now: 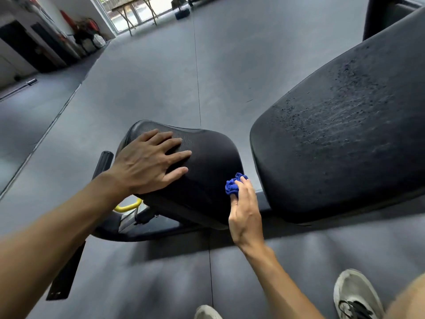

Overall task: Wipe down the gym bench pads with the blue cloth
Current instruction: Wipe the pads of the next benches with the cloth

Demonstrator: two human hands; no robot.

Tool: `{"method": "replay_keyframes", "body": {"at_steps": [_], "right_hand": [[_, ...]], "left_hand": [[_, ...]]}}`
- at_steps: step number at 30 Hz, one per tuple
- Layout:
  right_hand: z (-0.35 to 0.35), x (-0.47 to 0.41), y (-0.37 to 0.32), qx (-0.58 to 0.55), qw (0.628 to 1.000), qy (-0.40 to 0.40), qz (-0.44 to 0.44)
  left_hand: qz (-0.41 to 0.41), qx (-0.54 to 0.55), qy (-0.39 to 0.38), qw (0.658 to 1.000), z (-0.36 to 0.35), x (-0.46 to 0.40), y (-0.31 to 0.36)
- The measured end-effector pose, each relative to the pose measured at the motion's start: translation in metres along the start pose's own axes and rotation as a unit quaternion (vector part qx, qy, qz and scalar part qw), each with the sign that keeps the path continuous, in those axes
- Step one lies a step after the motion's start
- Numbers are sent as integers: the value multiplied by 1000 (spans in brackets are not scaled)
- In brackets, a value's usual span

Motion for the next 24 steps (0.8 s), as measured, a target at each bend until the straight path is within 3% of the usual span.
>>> {"method": "replay_keyframes", "body": {"at_steps": [4,15,24], "right_hand": [[0,-67,16,-3,997,-71,-32],[-17,-216,15,36,978,-154,-136],[-10,-112,-16,32,988,-149,-24]], "left_hand": [[11,-7,-14,1000,4,0,1],[25,16,-21,999,3,-1,0],[33,26,-11,999,6,1,1]]}}
Point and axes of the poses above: each hand's wrist, its own x-axis away from the middle knuckle, its own z-axis out of the back of the hand, y = z × x, the point moved 9 cm from there along -x, towards the middle knuckle, and after that the axes turned 15 degrees about -y, right-handed, at the moved point
